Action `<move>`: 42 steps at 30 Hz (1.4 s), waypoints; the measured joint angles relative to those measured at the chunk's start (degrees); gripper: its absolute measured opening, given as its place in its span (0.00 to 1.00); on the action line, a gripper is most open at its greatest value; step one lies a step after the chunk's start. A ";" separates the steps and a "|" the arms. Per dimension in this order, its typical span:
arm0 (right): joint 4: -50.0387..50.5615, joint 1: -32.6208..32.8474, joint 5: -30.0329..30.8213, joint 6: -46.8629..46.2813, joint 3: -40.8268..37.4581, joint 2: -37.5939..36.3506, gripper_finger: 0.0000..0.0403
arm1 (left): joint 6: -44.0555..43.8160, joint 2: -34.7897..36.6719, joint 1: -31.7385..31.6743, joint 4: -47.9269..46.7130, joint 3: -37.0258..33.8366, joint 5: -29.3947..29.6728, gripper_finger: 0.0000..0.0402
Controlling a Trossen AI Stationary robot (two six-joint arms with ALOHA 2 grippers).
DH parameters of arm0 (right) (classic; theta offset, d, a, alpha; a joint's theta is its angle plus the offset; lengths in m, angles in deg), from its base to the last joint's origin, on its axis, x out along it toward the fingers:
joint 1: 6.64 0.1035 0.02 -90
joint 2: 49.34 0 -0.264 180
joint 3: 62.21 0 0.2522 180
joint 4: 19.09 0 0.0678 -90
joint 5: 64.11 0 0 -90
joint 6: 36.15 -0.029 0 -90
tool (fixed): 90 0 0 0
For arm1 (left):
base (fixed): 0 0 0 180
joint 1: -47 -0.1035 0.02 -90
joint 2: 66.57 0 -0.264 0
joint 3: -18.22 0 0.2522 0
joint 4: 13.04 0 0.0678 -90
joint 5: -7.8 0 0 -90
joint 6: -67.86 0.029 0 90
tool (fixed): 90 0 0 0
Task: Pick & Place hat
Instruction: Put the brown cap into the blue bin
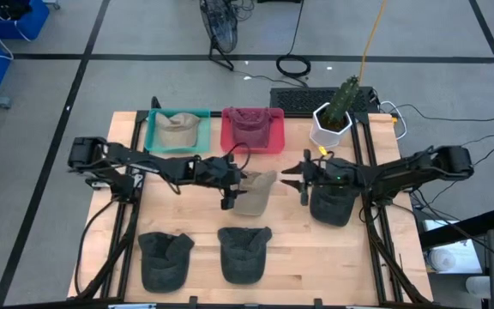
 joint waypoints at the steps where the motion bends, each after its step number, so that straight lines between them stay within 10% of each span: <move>1: -0.64 0.03 0.14 -0.45 -1.41 -0.67 0.29 | 0.28 -1.01 -0.45 0.78 0.01 -2.54 0.59; 33: -4.73 6.29 3.51 -5.88 -4.67 -1.95 0.28 | -2.64 -11.34 -3.69 4.07 0.10 -4.73 0.59; 42: -4.60 6.40 3.66 -4.26 -4.67 -1.95 0.28 | -2.33 -8.69 -3.62 1.69 -0.02 -4.27 0.30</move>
